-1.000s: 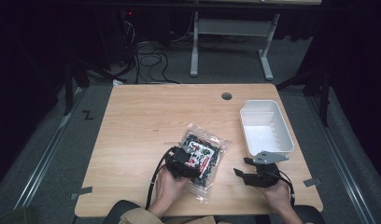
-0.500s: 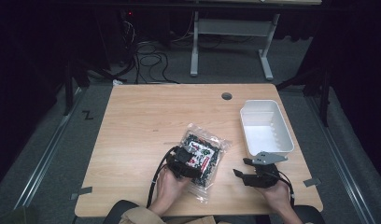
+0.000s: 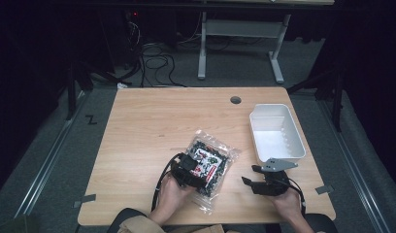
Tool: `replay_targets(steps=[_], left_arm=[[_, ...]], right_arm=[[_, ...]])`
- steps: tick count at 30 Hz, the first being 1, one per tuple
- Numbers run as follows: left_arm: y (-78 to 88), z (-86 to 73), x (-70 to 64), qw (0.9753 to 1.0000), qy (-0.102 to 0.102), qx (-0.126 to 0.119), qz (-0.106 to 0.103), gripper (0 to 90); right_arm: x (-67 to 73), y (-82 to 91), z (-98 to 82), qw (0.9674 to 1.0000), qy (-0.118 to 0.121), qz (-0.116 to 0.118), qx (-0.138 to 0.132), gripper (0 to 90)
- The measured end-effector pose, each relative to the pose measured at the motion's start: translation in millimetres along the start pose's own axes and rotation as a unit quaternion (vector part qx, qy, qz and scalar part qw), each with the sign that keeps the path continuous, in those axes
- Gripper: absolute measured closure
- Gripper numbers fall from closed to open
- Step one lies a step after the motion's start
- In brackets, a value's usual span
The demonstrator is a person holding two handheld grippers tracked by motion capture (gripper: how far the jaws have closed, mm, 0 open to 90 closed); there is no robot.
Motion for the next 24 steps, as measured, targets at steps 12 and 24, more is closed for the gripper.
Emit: replay_targets(steps=[12,24], left_arm=[[5.3,-8.2,5.7,0.9996,-0.023,0.003,-0.016,17.1],[6.4,-9.9,5.0,0.9993,-0.031,0.002,-0.019,18.3]], right_arm=[[2.4,-1.2,12.1,0.9998,-0.003,0.007,-0.016,35.2],[1.4,-23.7,42.8,0.9982,-0.009,0.025,0.055,37.3]])
Point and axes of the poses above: each handheld gripper's, and its own axes: y roughly backward along the jaws, z roughly out of its top, x roughly to its left, the point moved 1 cm from there along -y, roughly forward along the jaws, and after that the axes turned 2 degrees about x, right-handed, at the moved point
